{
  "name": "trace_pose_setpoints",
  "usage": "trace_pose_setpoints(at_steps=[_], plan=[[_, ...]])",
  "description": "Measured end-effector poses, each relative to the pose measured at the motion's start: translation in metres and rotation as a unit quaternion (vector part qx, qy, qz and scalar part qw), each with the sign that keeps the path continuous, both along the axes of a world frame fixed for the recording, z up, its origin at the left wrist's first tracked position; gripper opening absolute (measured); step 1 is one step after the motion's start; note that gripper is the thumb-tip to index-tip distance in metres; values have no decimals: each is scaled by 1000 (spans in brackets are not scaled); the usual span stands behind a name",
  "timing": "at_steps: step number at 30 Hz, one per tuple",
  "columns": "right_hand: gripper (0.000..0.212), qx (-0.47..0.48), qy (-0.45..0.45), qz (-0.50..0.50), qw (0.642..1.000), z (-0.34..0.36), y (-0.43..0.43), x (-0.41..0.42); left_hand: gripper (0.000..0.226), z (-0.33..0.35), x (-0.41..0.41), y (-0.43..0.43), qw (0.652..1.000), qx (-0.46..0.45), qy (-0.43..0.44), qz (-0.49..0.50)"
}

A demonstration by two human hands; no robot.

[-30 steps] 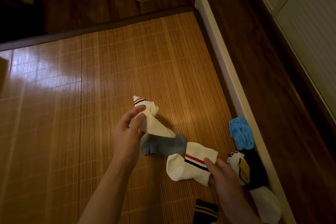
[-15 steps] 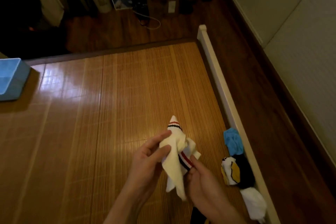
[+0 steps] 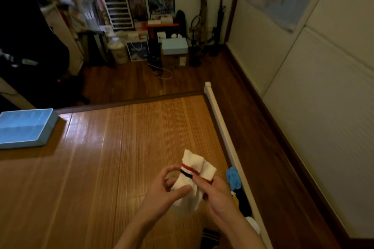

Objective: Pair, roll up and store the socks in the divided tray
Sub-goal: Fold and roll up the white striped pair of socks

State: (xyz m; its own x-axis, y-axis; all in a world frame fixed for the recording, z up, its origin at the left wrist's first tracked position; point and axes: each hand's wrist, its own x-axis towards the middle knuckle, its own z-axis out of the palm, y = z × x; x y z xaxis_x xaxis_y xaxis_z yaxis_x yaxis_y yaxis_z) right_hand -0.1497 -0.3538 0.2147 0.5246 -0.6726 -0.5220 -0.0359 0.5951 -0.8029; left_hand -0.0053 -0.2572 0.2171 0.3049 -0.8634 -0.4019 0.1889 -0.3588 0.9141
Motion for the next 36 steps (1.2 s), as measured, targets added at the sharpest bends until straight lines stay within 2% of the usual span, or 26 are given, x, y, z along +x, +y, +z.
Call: trace_pose_setpoints(at_steps=[3, 5, 8, 12, 19, 23, 26, 30, 33, 36], plan=[[38, -64, 55, 19, 996, 34, 7, -5, 65, 24, -3, 5, 1000, -14, -18, -6], [23, -84, 84, 23, 993, 49, 8, -9, 61, 37, -4, 9, 1000, -24, -16, 10], [23, -107, 109, -15, 988, 67, 3, -14, 52, 55, -3, 17, 998, -41, 13, 47], [23, -90, 62, -83, 991, 98, -8, -26, 41, 76, 11, 26, 979, -61, 128, 146], [19, -105, -9, -117, 988, 154, -14, -34, 55, 114, 33, 33, 969, -123, 138, 162], [15, -222, 47, -129, 965, 182, -2, -30, 43, 131, 41, 40, 964, -155, 146, 157], [7, -320, 90, -140, 933, 196, 16, -20, 43, 143, 37, 41, 969, -178, 99, 140], [4, -425, 94, -131, 891, 201, 48, 4, 43, 156, 21, 43, 978, -188, 54, 64], [12, -472, 82, -46, 876, 202, 74, 22, 37, 167, 2, 42, 983, -178, 46, 22], [36, -470, 58, -5, 881, 206, 85, 30, 43, 176, -4, 43, 979, -172, 109, 27]])
